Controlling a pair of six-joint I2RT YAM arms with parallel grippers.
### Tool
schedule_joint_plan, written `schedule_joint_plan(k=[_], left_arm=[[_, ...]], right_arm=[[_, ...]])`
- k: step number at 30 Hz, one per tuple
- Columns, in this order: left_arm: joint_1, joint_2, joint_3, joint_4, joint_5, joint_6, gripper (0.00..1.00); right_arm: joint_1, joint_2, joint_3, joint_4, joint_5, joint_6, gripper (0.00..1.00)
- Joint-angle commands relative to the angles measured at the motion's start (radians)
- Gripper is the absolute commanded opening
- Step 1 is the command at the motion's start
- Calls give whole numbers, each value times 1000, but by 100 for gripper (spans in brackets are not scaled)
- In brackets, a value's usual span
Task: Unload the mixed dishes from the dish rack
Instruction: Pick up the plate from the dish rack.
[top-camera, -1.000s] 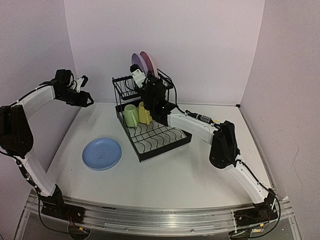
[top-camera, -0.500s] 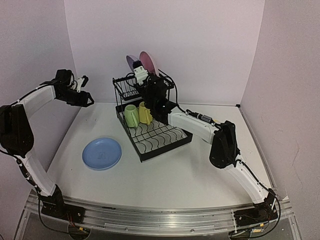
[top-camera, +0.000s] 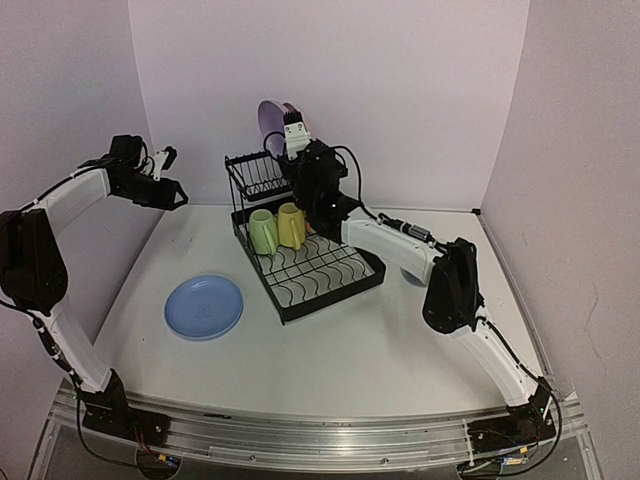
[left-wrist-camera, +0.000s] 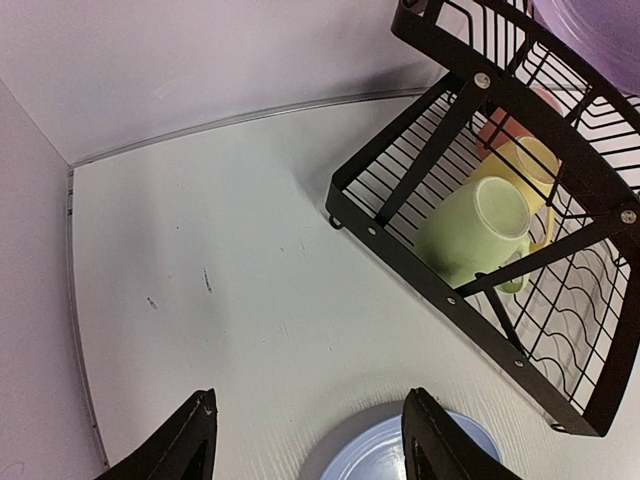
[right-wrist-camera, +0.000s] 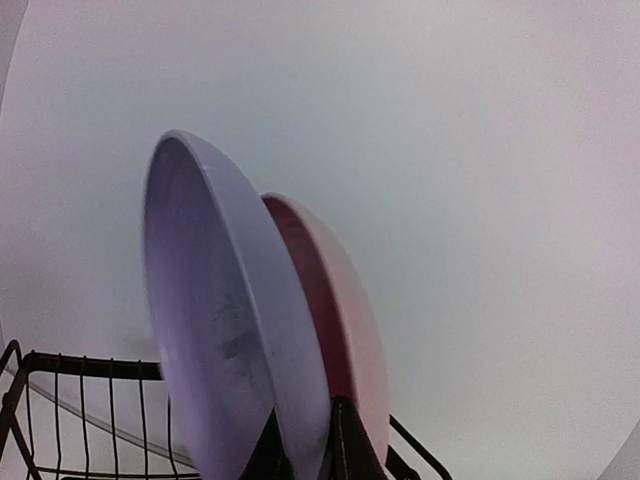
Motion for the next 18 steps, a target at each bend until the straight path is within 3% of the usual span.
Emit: schedule_joint_plan(k=[1, 11, 18], left_arm=[[-6, -3, 70, 34, 20, 12, 63], [-6, 10, 105, 38, 29, 16, 63], [-6, -7, 152, 60, 119, 69, 65]], right_arm=[[2, -113, 11, 35, -8, 61, 0], [3, -131, 5, 43, -18, 51, 0], [14, -192, -19, 44, -74, 158, 0]])
